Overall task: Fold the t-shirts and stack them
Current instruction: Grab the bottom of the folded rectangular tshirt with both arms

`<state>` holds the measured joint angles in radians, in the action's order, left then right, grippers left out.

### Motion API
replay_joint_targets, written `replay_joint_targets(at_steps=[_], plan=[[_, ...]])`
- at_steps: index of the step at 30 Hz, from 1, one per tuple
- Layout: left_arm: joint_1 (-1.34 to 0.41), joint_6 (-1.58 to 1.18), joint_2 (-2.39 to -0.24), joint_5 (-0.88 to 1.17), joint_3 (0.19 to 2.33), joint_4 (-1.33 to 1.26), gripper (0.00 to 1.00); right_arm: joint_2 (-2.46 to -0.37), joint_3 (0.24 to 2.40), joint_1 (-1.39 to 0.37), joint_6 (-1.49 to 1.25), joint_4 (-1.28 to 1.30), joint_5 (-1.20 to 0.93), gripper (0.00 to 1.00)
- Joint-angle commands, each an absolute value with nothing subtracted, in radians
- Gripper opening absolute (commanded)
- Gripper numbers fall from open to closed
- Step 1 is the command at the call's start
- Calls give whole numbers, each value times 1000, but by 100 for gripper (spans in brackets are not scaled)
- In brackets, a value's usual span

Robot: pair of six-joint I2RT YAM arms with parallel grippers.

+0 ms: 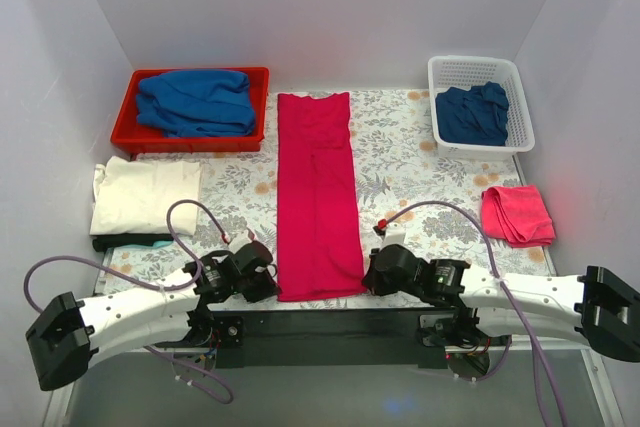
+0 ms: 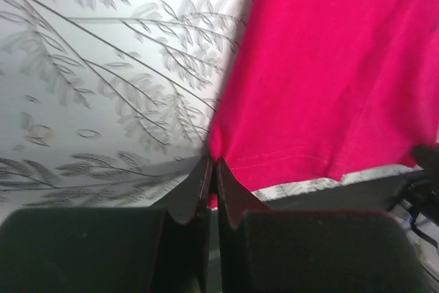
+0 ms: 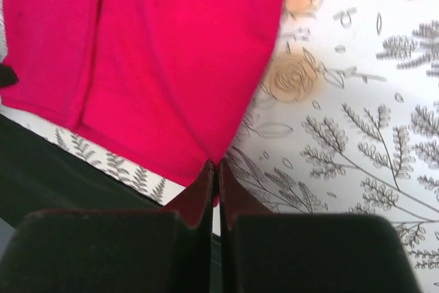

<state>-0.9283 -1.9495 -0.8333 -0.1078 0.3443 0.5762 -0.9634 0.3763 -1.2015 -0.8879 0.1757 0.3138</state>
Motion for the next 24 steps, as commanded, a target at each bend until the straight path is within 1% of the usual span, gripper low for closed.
replay_joint_targets(at_steps=[1,5,10,13,18,24], plan=[[-1050,-2206,-850,-235,299,560,0,-913,315,-1230,-962,230,341,1],[-1153,-2255,-971,-325,357,574,0,-876,307,-1253,-965,232,371,1],[-1183,-2243,-1092,-459,521,661,0,-853,371,-1262,-927,259,434,1],[-1186,-2233,-1098,-533,593,718,0,-850,414,-1262,-894,264,463,1],[-1186,-2249,-1072,-620,647,794,0,-853,485,-1262,-845,268,525,1],[-1184,-2243,-1075,-728,727,833,0,-885,549,-1262,-767,268,630,1]])
